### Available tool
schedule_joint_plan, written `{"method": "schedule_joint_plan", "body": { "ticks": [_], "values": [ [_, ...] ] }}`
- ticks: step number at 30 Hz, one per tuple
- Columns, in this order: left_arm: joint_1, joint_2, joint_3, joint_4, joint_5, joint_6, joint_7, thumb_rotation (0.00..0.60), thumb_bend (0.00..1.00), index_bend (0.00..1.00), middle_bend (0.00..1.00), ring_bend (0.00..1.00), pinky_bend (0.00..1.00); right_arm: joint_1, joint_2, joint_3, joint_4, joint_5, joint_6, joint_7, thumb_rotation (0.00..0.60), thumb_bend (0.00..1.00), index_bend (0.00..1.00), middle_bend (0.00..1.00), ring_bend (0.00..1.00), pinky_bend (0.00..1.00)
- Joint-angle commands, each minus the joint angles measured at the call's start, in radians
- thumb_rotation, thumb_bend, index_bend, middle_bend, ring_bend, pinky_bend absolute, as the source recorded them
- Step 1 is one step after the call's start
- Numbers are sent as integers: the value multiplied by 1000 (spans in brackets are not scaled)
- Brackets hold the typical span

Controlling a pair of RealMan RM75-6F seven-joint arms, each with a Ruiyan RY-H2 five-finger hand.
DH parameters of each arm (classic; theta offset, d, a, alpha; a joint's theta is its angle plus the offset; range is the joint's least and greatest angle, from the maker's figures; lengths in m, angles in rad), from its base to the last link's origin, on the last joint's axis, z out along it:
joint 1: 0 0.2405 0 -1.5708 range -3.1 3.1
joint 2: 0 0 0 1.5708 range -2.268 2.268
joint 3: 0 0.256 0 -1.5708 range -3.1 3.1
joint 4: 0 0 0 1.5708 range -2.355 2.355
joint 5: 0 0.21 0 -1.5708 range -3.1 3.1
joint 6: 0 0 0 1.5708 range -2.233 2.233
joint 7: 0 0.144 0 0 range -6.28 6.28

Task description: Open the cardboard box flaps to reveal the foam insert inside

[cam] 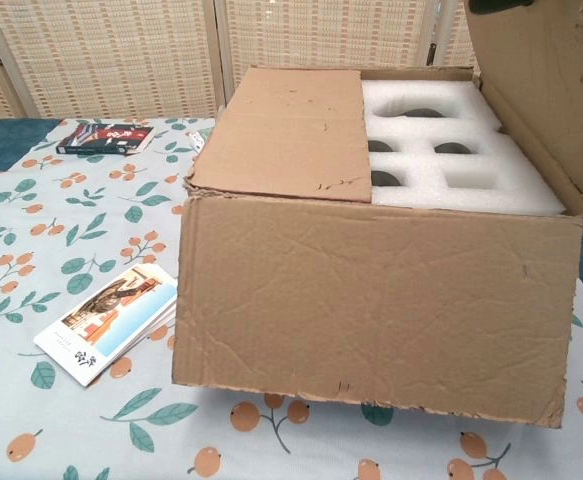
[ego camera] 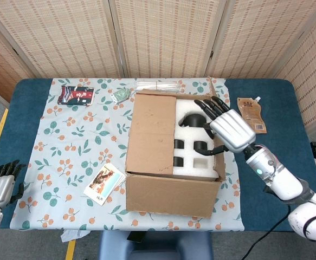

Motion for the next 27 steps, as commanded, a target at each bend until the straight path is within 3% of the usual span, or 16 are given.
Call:
{"method": "schedule_joint_plan", "body": {
  "ticks": [1, 10, 16, 23, 27],
  "values": [
    [-1, -5, 4, -3, 3, 2, 14, 600, 669, 171, 71, 0, 0, -52, 43, -7, -44, -25, 58, -4, 200, 254, 682, 0, 0, 0],
    [2, -23, 12, -15, 8, 29, 75, 600, 669, 158, 71, 0, 0, -210, 119, -72, -59, -94, 170, 40, 200, 254, 682, 0, 0, 0],
    [2, -35, 13, -17, 32, 53, 83, 600, 669, 56, 71, 0, 0, -302, 117, -117, 3, -155, 233, 100, 198, 253, 680, 0, 0, 0],
    [-10, 16, -2, -74, 83, 78, 42, 600, 669, 45, 71, 0, 0, -394, 51, -137, 139, -237, 357, 286, 191, 253, 423, 0, 0, 0],
    [-53, 88, -7, -128, 182, 69, -16, 600, 669, 126, 71, 0, 0, -464, -50, -117, 265, -231, 498, 227, 229, 253, 364, 0, 0, 0]
  ]
}}
